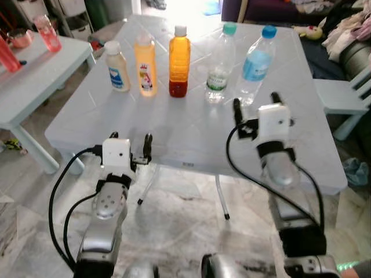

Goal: Restocking fridge

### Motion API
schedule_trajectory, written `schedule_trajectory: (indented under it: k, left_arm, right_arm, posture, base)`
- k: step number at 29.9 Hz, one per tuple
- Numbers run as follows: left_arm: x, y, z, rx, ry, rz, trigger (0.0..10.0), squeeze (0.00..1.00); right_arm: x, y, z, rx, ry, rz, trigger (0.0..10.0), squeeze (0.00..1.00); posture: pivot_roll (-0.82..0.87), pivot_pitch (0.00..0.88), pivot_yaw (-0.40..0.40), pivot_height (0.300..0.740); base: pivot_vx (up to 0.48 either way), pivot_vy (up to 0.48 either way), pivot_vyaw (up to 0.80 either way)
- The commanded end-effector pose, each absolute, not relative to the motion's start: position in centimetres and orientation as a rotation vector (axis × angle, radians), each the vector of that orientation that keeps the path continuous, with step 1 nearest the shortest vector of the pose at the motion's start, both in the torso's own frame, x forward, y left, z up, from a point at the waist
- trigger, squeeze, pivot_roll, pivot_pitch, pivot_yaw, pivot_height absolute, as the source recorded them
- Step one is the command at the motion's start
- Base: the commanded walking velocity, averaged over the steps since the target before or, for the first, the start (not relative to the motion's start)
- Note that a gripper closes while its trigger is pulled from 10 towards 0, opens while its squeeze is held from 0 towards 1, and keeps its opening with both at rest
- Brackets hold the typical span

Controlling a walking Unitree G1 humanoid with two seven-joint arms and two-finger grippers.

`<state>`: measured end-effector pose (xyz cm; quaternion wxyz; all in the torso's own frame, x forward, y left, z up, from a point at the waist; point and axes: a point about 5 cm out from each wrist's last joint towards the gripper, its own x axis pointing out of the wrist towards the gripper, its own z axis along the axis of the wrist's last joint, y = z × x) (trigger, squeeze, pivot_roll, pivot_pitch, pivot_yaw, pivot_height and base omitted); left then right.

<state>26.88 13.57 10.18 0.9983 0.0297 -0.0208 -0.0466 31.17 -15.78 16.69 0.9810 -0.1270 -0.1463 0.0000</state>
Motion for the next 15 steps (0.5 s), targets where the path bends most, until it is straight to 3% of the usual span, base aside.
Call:
schedule_trajectory:
  k: [1, 6, 12, 15]
  left_arm:
    - [26.9, 13.4, 10.6, 0.063, -0.058, -0.108, 10.0, 0.00]
    - [26.7, 13.6, 10.6, 0.062, -0.062, -0.101, 10.0, 0.00]
    - [25.8, 14.5, 10.4, 0.064, -0.052, -0.077, 10.0, 0.00]
    - [24.9, 15.3, 10.3, 0.061, -0.052, -0.047, 10.0, 0.00]
  right_arm:
    - [31.2, -15.9, 16.4, -0.254, -0.281, -0.003, 10.0, 0.00]
    - [30.1, -15.4, 15.0, -0.260, -0.246, 0.036, 10.0, 0.00]
    - [28.6, -15.7, 14.1, -0.286, -0.224, 0.075, 10.0, 0.00]
    - [27.3, -16.5, 12.8, -0.286, -0.181, 0.086, 10.0, 0.00]
  posture:
    - [0.03, 0.134, 0.006, 0.740]
    - [0.03, 0.135, 0.006, 0.740]
    - [0.03, 0.135, 0.006, 0.740]
    - [0.03, 0.139, 0.006, 0.740]
  base:
    - [0.330, 0.000, -0.80]
    - [0.300, 0.000, -0.80]
    - [0.274, 0.000, 0.00]
    - [0.000, 0.000, 0.00]
